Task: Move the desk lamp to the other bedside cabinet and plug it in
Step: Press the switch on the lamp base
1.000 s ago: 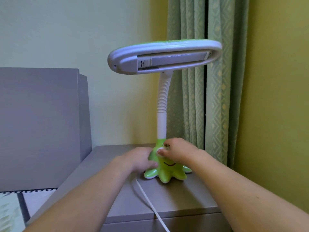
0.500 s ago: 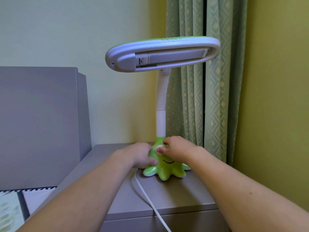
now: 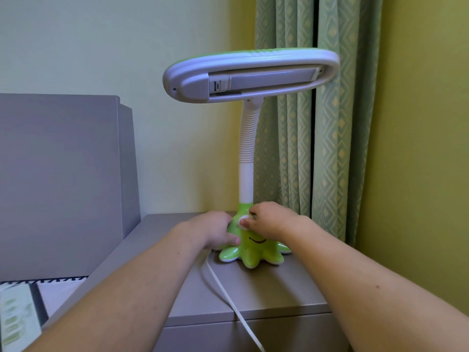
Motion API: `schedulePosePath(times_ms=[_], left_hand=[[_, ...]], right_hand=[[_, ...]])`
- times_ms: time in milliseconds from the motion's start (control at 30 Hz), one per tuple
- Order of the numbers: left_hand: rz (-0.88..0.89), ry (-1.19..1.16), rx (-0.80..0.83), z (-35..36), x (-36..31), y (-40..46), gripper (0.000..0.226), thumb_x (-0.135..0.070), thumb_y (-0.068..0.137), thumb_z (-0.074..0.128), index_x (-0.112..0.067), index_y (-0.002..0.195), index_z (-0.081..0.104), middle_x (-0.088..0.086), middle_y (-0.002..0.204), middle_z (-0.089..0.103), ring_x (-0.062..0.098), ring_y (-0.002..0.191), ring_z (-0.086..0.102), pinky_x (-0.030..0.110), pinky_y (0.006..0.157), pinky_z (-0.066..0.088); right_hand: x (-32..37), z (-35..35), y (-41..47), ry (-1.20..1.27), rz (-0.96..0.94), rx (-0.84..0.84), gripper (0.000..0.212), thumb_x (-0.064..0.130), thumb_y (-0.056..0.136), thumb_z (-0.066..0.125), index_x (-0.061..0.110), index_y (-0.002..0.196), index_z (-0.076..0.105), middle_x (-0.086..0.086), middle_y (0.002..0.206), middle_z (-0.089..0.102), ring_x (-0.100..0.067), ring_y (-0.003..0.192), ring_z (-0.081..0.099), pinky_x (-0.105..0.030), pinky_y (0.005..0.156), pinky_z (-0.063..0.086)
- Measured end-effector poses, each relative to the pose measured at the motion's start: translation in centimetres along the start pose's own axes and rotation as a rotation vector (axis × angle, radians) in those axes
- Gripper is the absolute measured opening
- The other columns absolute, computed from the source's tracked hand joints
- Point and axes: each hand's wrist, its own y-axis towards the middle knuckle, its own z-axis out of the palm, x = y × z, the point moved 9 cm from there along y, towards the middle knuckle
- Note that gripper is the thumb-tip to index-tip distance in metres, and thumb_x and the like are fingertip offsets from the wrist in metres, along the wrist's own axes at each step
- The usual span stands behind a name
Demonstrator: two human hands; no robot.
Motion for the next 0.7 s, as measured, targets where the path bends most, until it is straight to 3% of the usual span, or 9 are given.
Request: schedulePosePath(times_ms=[67,167,333,467,700], left_hand=[[-0.006,0.003,0.006,0.1,0.0,-0.1,0.040,-0.043,0.084,0.065,-0.016,0.114,0.064,0.006,0.113,0.070,0.026,0.103,0.063,0.030,0.082,0.046],[-0.010,0.007,0.016,0.2,0.1,-0.1,0.040,-0.045,0.084,0.064,-0.017,0.113,0.063,0.005,0.114,0.069,0.025,0.104,0.063,0.031,0.082,0.046],[-0.024,0.042,0.019,0.0,0.4,0.1,0.040,-0.050,0.082,0.063,-0.021,0.108,0.061,0.004,0.112,0.068,0.025,0.102,0.061,0.030,0.077,0.044],[-0.028,0.041,0.015,-0.2,0.5,0.2,0.036,-0.052,0.081,0.063,-0.022,0.102,0.060,0.003,0.105,0.066,0.021,0.087,0.055,0.029,0.071,0.039],[-0.033,0.072,-0.010,-0.5,0.7,0.1,0.044,-0.056,0.080,0.063,-0.020,0.104,0.060,0.005,0.112,0.067,0.021,0.088,0.055,0.029,0.071,0.039]], right_hand=[[0.0,0.0,0.1,-0.044,0.010,0.028,0.046,0.055,0.088,0.044,0.015,0.106,0.059,-0.009,0.115,0.062,-0.027,0.105,0.059,-0.031,0.074,0.041],[-0.1,-0.2,0.0,-0.055,0.013,0.069,0.051,0.057,0.087,0.045,0.016,0.114,0.057,-0.008,0.122,0.061,-0.027,0.110,0.058,-0.033,0.080,0.045],[-0.4,-1.6,-0.2,-0.027,0.006,-0.030,0.064,0.061,0.079,0.056,0.020,0.128,0.051,-0.006,0.132,0.057,-0.027,0.120,0.054,-0.041,0.095,0.048],[-0.3,-1.3,-0.2,0.064,0.007,-0.042,0.077,0.058,0.079,0.059,0.019,0.141,0.038,-0.006,0.145,0.047,-0.025,0.131,0.046,-0.038,0.102,0.043],[0.2,-1.7,-0.4,0.104,-0.010,-0.081,0.080,0.057,0.076,0.063,0.019,0.142,0.037,-0.004,0.147,0.045,-0.022,0.133,0.043,-0.037,0.107,0.040]])
